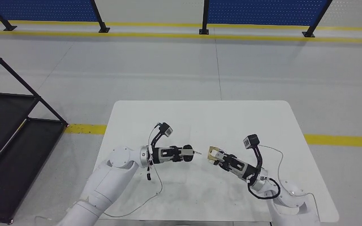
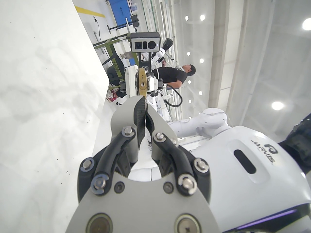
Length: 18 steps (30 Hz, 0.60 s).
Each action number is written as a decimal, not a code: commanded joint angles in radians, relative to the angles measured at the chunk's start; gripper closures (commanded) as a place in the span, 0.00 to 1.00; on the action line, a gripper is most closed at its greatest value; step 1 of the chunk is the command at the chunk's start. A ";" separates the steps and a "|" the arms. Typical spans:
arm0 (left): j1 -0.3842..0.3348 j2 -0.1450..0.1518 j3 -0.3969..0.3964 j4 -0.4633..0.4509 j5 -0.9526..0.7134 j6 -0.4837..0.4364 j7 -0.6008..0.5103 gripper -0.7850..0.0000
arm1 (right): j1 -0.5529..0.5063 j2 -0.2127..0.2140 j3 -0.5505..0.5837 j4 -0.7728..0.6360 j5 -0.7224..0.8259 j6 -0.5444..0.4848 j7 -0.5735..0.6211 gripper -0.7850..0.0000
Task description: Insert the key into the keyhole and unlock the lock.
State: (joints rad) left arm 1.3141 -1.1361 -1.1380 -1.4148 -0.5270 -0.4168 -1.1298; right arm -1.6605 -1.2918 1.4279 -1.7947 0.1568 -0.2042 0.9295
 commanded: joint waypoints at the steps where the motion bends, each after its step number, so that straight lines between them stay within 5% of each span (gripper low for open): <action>1: 0.001 0.000 0.005 -0.008 0.007 0.001 0.008 1.00 | 0.002 0.001 -0.007 0.004 -0.003 -0.002 -0.006 1.00; 18: -0.013 -0.001 0.026 -0.029 0.084 0.016 0.085 1.00 | 0.012 0.021 -0.027 0.019 0.012 -0.002 -0.021 1.00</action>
State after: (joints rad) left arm 1.3021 -1.1372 -1.1131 -1.4448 -0.4440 -0.4017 -1.0466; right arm -1.6494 -1.2719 1.4024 -1.7765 0.1680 -0.2061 0.9086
